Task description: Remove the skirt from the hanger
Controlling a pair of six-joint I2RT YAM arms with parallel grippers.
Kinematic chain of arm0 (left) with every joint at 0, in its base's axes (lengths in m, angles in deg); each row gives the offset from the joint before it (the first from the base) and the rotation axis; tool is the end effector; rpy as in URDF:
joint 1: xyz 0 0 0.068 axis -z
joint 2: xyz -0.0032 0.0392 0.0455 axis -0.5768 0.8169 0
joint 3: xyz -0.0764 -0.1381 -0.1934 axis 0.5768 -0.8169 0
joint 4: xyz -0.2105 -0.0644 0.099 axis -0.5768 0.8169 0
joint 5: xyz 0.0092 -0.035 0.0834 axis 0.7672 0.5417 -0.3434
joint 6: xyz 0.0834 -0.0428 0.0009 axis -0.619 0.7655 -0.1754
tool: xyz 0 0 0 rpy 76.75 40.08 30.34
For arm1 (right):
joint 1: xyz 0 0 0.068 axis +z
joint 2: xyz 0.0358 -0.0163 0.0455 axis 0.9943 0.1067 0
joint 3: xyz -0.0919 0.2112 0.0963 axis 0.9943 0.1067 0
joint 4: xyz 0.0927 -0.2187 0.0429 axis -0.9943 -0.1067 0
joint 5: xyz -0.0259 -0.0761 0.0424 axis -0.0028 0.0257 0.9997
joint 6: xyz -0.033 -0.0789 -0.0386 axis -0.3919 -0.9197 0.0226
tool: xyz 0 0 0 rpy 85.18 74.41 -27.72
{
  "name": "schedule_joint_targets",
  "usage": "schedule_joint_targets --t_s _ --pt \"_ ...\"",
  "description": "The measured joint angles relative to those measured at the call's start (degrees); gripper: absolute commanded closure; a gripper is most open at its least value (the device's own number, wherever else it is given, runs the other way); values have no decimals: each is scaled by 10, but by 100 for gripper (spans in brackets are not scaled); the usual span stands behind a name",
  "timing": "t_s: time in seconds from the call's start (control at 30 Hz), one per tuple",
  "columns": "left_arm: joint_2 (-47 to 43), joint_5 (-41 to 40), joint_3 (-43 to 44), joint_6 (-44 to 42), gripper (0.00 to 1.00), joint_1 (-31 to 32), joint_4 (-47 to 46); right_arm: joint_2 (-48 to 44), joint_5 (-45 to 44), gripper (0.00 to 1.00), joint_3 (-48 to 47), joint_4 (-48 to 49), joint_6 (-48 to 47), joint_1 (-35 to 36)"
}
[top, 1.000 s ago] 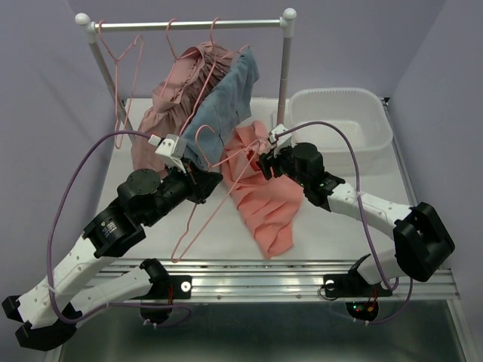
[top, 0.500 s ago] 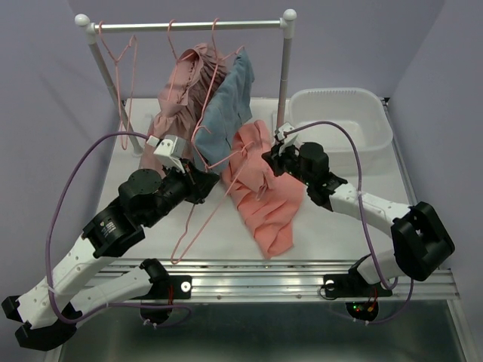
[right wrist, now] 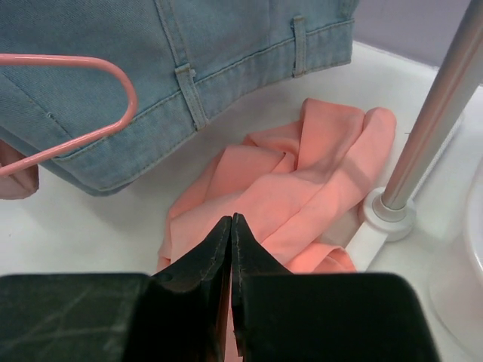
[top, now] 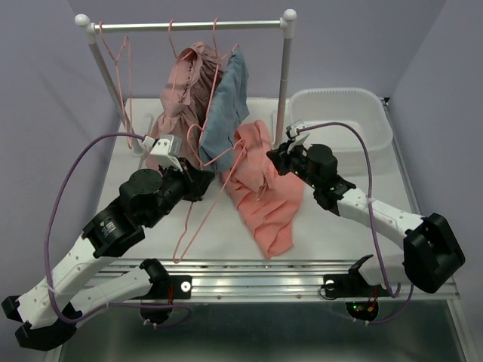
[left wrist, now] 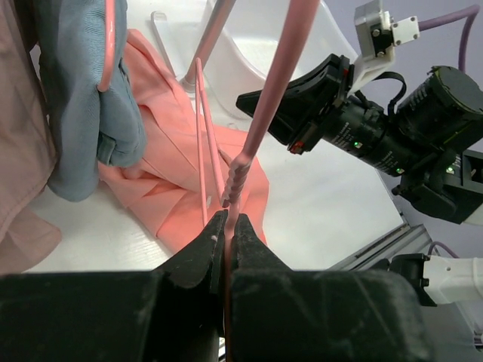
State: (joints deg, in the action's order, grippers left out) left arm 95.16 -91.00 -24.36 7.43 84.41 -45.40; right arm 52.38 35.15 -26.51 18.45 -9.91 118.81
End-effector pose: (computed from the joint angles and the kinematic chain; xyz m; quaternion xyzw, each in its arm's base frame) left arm 0.1344 -0.1293 0.3941 0.0663 0.7290 -0.3630 0.5765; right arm 0.2759 0.2035 0.2694 -0.2258 0.7074 0.2641 0.6155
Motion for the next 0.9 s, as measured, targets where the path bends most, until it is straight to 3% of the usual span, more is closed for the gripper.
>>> schedule_joint_targets --t_s 0.07,0.1,0.2,0.23,0.63,0.77,0.9 --pt "0 -2 0 0 100 0 0 -10 -7 80 3 -2 8 0" --pt "0 -3 0 0 100 0 0 -19 -14 56 9 -8 15 0" --pt "0 -4 0 0 100 0 0 -44 -30 26 22 -22 37 0" --pt "1 -5 0 0 100 0 -1 -57 -39 0 30 -30 45 0" --pt "31 -22 0 -2 100 0 -35 -142 -181 0 41 -116 134 0" --pt "69 -45 9 -9 100 0 -52 -149 -212 0 45 -145 151 0" --pt "143 -83 73 -28 100 0 -68 -156 -242 0 45 -170 162 0"
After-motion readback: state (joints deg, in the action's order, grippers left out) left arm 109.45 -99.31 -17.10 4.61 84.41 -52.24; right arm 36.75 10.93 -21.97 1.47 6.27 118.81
